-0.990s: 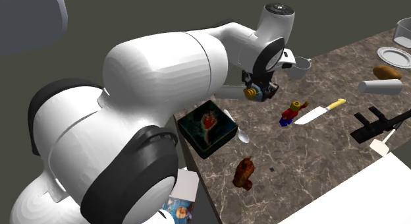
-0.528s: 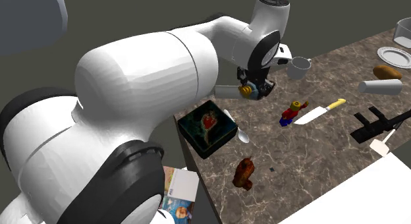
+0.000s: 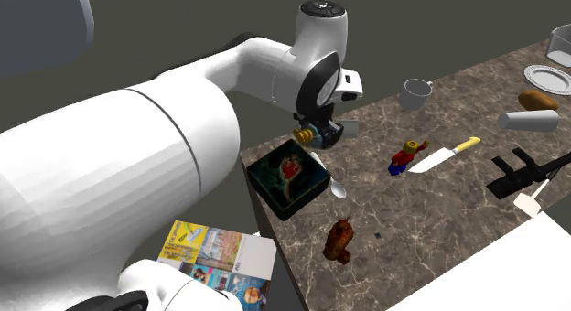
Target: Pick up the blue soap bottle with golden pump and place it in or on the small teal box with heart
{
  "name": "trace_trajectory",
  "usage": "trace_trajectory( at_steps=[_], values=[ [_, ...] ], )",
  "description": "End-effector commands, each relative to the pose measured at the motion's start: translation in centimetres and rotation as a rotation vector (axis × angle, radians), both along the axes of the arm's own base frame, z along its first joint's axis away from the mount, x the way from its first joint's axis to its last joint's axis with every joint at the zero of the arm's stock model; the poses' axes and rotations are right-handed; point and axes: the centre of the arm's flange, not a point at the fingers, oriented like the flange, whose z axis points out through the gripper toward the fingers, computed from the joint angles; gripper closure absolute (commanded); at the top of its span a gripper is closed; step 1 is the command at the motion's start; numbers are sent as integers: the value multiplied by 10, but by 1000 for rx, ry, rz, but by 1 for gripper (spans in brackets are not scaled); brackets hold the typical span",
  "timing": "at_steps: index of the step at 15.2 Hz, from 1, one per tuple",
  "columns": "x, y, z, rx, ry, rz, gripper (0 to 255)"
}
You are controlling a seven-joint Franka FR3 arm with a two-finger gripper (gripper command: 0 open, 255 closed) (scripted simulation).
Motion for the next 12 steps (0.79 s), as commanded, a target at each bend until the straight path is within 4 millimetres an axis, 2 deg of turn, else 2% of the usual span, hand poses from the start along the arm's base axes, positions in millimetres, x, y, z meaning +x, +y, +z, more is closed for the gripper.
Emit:
trace_trajectory(
  at_steps=[1, 4, 12],
  values=[
    [-17, 21, -2, -1, 0, -1, 255],
    [-42, 58, -2, -1, 0, -1, 255],
    [-42, 58, -44, -1, 0, -1, 255]
  ],
)
